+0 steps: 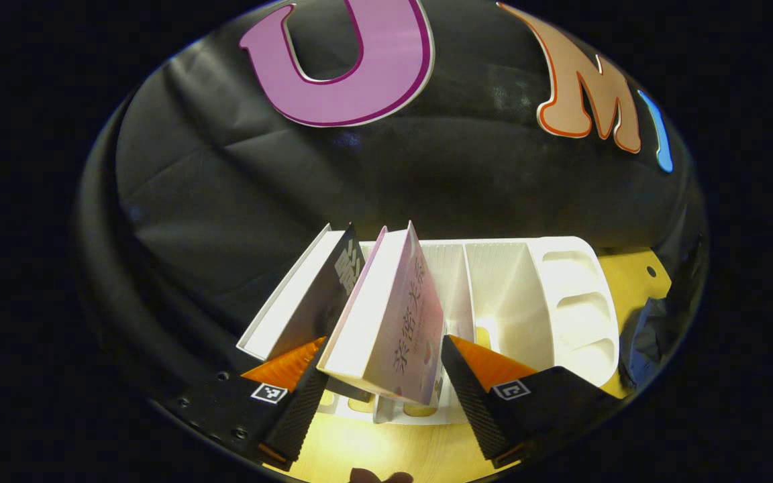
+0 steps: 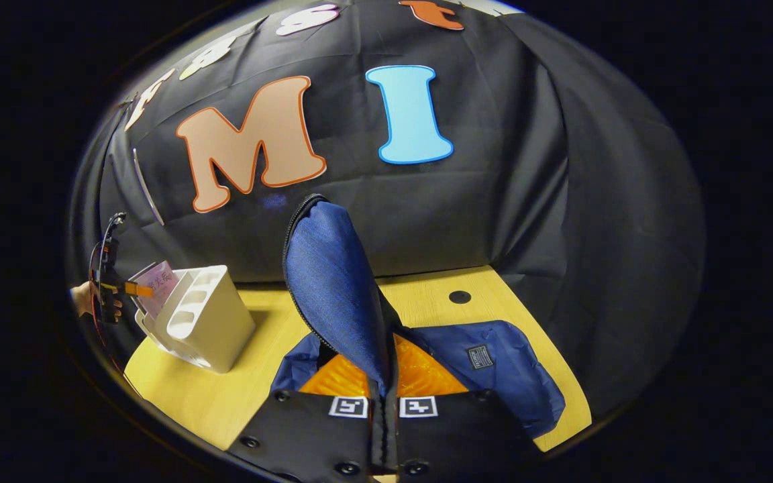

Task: Open the schoolbag, grab two books from the bookshelf and put them into the schoolbag.

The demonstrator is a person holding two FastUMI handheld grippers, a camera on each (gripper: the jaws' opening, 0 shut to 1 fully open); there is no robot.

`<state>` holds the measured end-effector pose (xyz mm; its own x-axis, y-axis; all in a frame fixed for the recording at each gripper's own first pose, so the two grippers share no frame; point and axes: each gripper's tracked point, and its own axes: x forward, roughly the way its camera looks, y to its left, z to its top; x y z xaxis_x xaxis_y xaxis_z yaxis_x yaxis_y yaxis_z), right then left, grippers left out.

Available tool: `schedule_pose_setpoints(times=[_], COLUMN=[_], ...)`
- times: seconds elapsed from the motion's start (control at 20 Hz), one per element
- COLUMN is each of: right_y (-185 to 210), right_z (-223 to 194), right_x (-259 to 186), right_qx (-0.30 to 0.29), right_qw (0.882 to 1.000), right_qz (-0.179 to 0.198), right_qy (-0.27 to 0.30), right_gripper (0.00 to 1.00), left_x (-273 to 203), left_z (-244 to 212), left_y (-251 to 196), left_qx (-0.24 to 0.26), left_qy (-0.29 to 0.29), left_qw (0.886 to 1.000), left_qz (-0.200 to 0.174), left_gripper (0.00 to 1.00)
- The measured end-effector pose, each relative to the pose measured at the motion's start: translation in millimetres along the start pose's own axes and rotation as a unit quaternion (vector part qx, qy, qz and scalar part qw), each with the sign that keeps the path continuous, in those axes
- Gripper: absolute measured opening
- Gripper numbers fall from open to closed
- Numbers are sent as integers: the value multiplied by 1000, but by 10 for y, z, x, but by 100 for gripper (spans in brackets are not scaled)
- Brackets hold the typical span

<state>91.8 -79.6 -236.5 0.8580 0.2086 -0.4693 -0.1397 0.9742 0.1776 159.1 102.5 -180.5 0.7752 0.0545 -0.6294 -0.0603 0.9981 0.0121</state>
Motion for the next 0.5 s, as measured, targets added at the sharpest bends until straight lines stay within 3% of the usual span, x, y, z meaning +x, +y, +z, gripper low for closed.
schedule_pose_setpoints(times=[0.25, 0.5], right_y=[12, 3], right_z=[-1, -22], right_x=[11, 18], right_qx=[-5, -4], right_qw=[1000, 1000], right_qz=[2, 2], right_qy=[4, 6], right_gripper=[3, 3], left_x=[105, 187], left_z=[-8, -106], left_y=[-41, 26], left_qx=[25, 42], left_qy=[49, 126], left_qw=[998, 990], left_qz=[-24, -50], left_gripper=[88, 62])
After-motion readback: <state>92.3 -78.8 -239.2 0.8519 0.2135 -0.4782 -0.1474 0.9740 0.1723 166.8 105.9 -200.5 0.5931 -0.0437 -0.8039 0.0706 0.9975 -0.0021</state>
